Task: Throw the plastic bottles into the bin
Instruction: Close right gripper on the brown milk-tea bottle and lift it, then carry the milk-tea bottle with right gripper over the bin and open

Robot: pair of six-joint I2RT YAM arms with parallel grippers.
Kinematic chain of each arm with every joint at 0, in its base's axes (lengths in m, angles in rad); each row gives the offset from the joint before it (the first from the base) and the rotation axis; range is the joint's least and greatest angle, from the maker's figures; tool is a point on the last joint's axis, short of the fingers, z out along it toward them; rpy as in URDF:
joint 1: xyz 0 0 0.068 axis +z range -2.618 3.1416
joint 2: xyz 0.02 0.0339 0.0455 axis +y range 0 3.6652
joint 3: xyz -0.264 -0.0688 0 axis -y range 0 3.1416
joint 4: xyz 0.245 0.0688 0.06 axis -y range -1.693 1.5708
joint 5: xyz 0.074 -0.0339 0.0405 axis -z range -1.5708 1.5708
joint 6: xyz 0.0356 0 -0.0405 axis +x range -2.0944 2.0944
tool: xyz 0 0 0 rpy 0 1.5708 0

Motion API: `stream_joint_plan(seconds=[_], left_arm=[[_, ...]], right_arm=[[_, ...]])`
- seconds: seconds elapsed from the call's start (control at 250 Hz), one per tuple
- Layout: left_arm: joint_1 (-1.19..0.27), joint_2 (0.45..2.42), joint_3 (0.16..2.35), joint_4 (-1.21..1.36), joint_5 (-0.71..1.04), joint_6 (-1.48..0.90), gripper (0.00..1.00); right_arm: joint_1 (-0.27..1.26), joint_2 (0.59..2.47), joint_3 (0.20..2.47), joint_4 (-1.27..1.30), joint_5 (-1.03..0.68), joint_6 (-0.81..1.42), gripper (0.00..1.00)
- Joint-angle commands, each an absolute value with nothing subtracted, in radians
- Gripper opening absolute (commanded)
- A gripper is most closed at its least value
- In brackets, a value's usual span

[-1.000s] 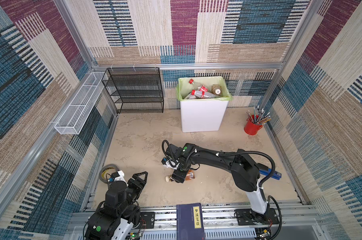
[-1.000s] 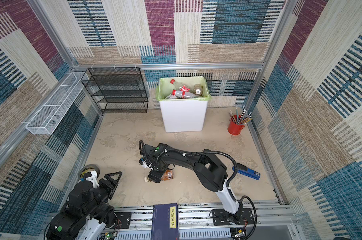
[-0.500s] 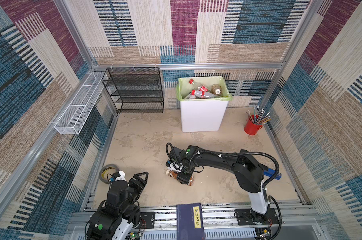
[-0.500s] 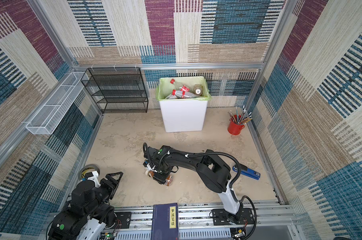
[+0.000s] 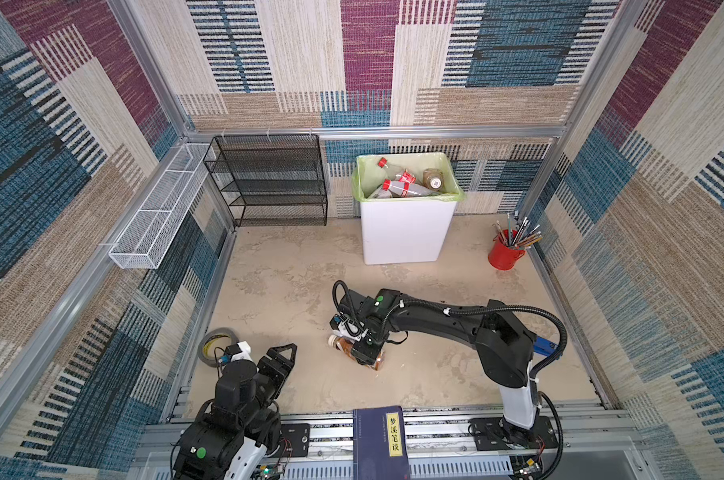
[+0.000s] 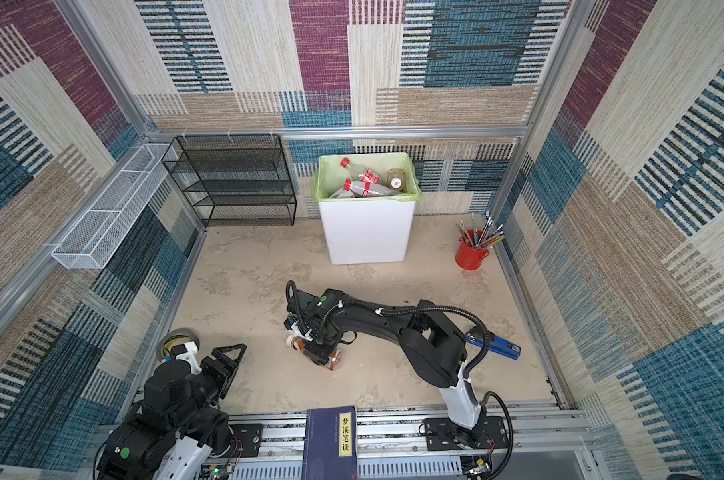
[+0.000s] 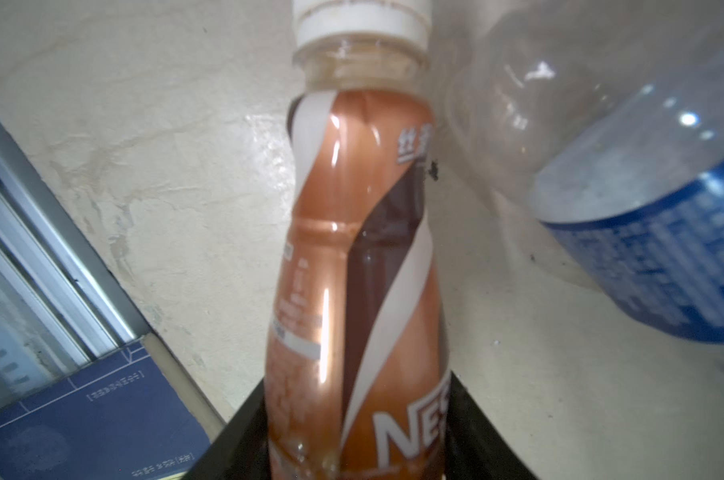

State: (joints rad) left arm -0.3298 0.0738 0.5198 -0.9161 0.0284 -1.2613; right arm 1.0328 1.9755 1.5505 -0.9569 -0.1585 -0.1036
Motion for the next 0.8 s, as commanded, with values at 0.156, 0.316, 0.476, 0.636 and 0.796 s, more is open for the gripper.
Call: stream_joint_plan(seconds=[0.156, 0.316, 0.476, 0.636, 0.796], left_arm=[[-0.33, 0.075, 0.517, -0.894, 0.014, -1.273, 0.76], [-0.33, 0.078, 0.514, -0.887, 0.005, -1.276, 0.75], [-0.329, 0.101, 0.511, -0.865, 0.0, -1.275, 0.75], [-0.33, 0.145, 0.508, -0.821, -0.003, -1.271, 0.75], [-0.33, 0.216, 0.502, -0.748, -0.002, -1.26, 0.75]], right_arm=[[1.036, 1.828, 1.45, -0.764, -0.273, 0.036, 0.51], [1.037, 1.711, 1.319, -0.602, -0.319, 0.152, 0.5], [1.012, 1.585, 1.181, -0.445, -0.314, 0.282, 0.49], [0.945, 1.438, 1.052, -0.322, -0.253, 0.398, 0.48], [0.845, 1.264, 0.907, -0.234, -0.178, 0.495, 0.47]])
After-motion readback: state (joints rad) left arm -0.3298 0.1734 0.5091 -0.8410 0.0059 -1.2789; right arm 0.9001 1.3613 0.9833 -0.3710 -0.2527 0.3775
